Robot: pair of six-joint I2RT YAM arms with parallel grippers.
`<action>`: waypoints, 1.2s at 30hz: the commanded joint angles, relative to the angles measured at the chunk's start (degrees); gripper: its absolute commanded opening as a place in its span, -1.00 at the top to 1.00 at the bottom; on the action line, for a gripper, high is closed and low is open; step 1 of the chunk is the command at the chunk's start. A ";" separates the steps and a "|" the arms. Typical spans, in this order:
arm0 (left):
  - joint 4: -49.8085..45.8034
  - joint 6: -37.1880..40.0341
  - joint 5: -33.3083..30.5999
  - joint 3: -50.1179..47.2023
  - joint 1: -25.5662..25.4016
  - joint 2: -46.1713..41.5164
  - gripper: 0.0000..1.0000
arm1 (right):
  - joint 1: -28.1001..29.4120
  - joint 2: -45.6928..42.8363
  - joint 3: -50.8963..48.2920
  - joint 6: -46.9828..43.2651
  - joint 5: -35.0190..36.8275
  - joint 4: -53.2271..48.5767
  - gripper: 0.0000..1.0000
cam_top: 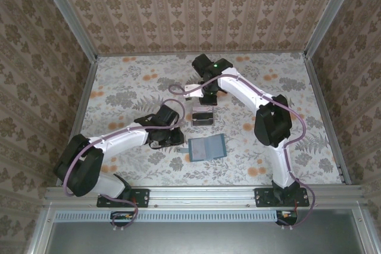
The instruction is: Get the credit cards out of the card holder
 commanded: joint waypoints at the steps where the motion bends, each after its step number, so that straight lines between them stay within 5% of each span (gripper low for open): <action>1: -1.36 -0.93 -0.45 -1.11 0.67 -1.15 0.61 | -0.17 1.94 2.19 -1.77 -1.27 -4.21 1.00; 10: -1.70 -0.34 0.14 -0.58 1.21 -0.55 0.60 | -0.21 4.17 2.45 -0.77 -2.84 -4.74 0.99; 15: -1.74 -0.49 0.15 -0.65 1.24 -0.64 0.60 | -0.31 4.00 2.55 0.97 -0.11 -1.61 0.66; 25: -1.49 -0.24 0.57 0.00 1.20 -0.44 0.59 | -0.67 -0.37 0.53 4.99 3.43 4.63 0.61; 36: 0.61 0.13 2.38 1.65 -0.42 2.75 0.62 | -0.59 -15.53 -17.33 26.23 0.43 20.44 0.44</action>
